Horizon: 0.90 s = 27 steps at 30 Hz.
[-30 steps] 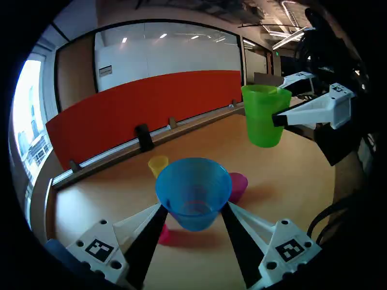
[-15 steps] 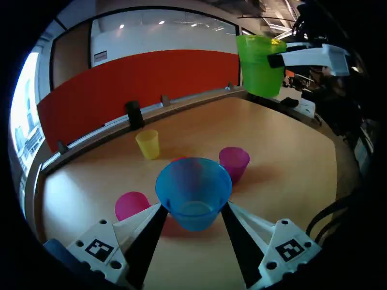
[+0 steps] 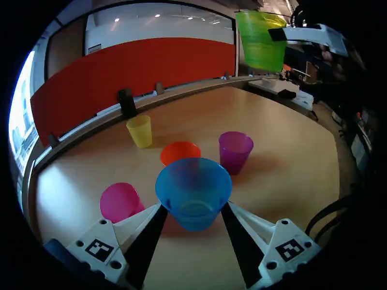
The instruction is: Pour water
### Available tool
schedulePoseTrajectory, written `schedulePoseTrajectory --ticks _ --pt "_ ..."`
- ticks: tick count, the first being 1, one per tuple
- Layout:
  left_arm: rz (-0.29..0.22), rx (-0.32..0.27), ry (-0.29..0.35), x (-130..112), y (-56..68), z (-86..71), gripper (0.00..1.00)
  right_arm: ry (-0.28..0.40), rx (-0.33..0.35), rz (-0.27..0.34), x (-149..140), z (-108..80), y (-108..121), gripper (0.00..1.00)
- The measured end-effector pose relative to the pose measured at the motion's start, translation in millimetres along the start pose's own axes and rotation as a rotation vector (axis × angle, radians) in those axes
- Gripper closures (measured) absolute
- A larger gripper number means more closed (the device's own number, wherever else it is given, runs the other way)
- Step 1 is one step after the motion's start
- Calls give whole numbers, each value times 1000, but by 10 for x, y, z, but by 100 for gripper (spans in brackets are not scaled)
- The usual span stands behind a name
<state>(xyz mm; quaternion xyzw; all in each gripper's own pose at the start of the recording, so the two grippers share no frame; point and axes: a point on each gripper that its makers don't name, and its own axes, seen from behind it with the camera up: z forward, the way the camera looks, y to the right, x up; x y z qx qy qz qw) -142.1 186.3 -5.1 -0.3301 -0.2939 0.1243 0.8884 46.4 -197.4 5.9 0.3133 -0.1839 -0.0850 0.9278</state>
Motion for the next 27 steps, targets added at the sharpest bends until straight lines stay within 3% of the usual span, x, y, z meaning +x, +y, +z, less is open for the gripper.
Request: schedulePoseTrajectory --ticks 12,27 --pt "5 -21 -28 -178 3 223 22 -6 3 -4 -4 71 44 13" --pt "15 -25 -44 -315 -13 355 22 -11 -6 1 -33 91 88 13"
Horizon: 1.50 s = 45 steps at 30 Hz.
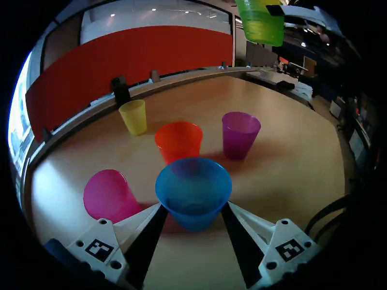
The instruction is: Pour water
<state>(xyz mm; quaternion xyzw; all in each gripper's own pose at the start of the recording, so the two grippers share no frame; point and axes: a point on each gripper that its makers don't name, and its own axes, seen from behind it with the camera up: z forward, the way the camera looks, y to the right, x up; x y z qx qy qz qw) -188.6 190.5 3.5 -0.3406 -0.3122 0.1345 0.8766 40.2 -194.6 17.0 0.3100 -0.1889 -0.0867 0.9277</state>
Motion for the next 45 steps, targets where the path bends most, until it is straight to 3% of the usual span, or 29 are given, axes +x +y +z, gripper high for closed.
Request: schedulePoseTrajectory --ticks 18,21,26,36,45 --pt "19 12 -14 -159 19 58 21 -3 -12 4 -33 26 89 13" --pt "24 20 -21 -193 15 58 14 -3 -14 4 -40 25 96 13" --pt "16 28 -3 -146 -7 10 9 -5 -21 7 -65 24 126 13" --pt "-1 43 2 -135 -27 -127 9 -2 -39 16 -125 48 219 13" --pt "-50 64 16 -133 -24 -316 9 -4 -50 19 -164 147 341 13"
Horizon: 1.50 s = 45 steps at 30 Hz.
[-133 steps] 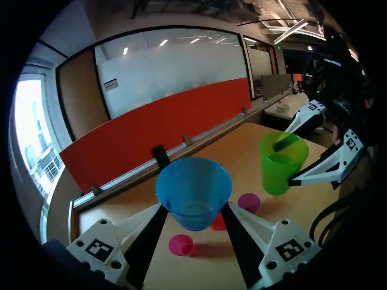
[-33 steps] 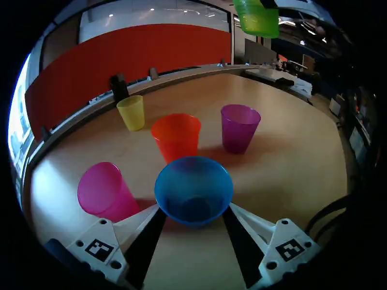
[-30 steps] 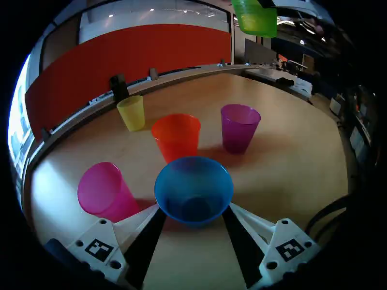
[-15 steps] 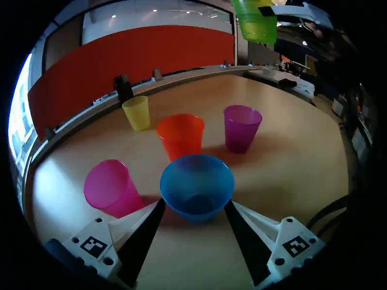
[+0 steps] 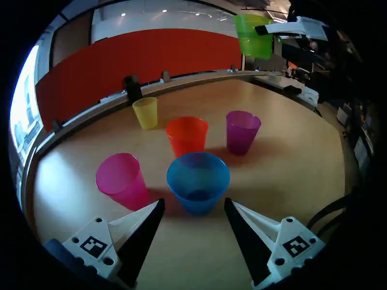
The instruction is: Pour water
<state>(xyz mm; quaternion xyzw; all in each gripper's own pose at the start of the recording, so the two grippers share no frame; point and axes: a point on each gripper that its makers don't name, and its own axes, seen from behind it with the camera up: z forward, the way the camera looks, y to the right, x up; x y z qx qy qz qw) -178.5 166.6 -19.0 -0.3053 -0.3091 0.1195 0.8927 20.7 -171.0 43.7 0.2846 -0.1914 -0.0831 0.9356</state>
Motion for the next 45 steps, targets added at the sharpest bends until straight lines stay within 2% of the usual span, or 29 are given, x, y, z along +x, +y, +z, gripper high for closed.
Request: schedulePoseTrajectory --ticks 11,18,24,35,45 --pt "-57 27 10 21 -11 -271 9 0 -15 18 -111 209 185 13" --pt "-101 50 28 87 -30 -446 9 2 -27 26 -206 426 330 13" --pt "-115 63 42 132 -42 -599 9 -2 -21 29 -310 618 426 13" --pt "-133 91 62 194 -39 -830 9 -38 -4 38 -597 966 579 13" --pt "-171 153 71 124 -153 -982 9 -98 12 38 -907 1252 681 13"
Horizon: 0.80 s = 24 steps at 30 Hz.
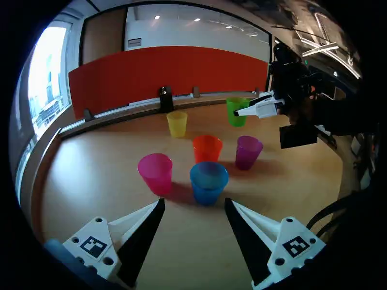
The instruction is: Pour water
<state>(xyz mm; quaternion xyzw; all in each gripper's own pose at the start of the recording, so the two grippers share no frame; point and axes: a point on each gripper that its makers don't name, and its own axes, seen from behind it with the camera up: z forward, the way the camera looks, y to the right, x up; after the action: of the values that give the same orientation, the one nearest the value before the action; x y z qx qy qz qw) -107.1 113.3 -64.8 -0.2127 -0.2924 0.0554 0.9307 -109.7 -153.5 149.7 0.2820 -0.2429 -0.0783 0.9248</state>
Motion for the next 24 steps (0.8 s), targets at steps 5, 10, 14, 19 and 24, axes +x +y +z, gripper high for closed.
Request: schedulePoseTrajectory --ticks 5,10,14,19,24 --pt "-21 33 2 -47 -74 -60 9 -22 6 2 -89 103 6 13" --pt "-44 58 4 -82 -124 -128 9 -39 15 6 -161 204 22 13" --pt "-57 71 6 -103 -143 -181 9 -62 21 1 -246 287 39 13" --pt "-67 84 5 -133 -167 -231 9 -94 29 -14 -363 391 60 13" --pt "-73 92 3 -155 -183 -254 9 -121 35 -19 -438 470 84 13"
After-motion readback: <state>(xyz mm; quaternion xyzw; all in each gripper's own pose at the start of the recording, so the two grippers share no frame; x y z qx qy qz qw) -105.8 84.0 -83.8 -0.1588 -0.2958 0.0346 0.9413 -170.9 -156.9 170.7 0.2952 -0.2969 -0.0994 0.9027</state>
